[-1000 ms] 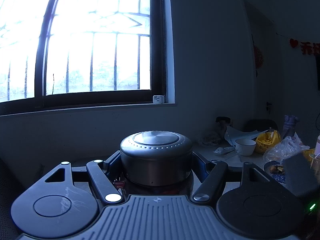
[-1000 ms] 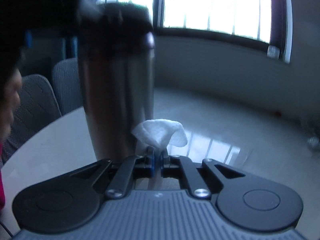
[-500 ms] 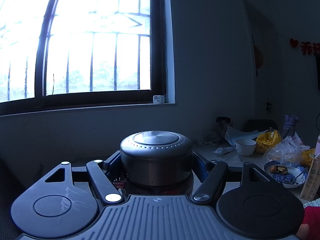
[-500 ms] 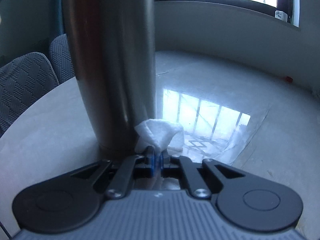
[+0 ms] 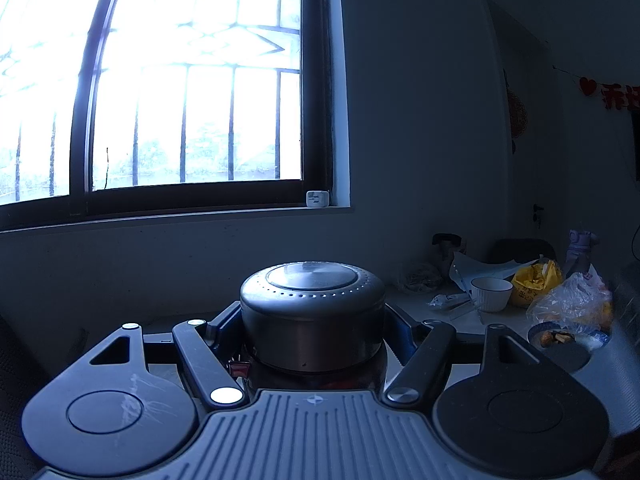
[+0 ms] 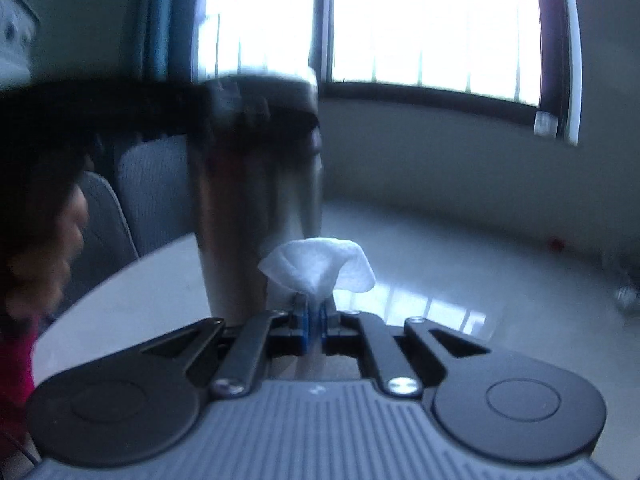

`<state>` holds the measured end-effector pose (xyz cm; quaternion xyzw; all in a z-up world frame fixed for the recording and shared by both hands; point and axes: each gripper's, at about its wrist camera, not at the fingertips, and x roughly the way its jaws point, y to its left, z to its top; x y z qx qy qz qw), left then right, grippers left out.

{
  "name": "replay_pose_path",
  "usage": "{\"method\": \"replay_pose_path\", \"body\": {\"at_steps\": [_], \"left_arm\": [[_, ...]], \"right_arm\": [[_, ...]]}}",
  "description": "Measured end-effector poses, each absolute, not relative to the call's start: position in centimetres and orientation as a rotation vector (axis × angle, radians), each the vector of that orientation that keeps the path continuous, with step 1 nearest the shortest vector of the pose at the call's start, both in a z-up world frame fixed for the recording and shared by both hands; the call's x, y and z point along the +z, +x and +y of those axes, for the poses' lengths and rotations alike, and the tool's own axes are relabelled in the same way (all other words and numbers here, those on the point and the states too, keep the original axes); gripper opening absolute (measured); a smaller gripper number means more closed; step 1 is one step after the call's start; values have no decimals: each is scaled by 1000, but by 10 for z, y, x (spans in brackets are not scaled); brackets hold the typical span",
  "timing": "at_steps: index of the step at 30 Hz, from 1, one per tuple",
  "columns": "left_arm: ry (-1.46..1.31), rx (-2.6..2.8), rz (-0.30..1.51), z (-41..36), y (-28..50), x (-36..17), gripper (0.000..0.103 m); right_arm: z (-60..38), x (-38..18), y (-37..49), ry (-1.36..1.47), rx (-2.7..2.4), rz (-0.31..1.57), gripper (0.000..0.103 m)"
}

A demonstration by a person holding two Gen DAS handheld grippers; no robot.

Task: Clean container
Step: 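Sweep the tissue along the thermos bottom edge with the right gripper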

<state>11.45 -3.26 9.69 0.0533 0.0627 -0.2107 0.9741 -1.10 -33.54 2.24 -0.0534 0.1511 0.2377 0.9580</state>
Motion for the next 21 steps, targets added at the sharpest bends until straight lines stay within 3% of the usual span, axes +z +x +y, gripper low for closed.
{"method": "replay_pose_path", "body": {"at_steps": [8, 21], "left_arm": [[106, -425, 127, -33, 115, 97, 73], [103, -424, 128, -30, 113, 97, 73]], "right_arm": [[-335, 56, -21, -104, 499, 208, 5], [-322, 17, -25, -118, 523, 332, 5]]}}
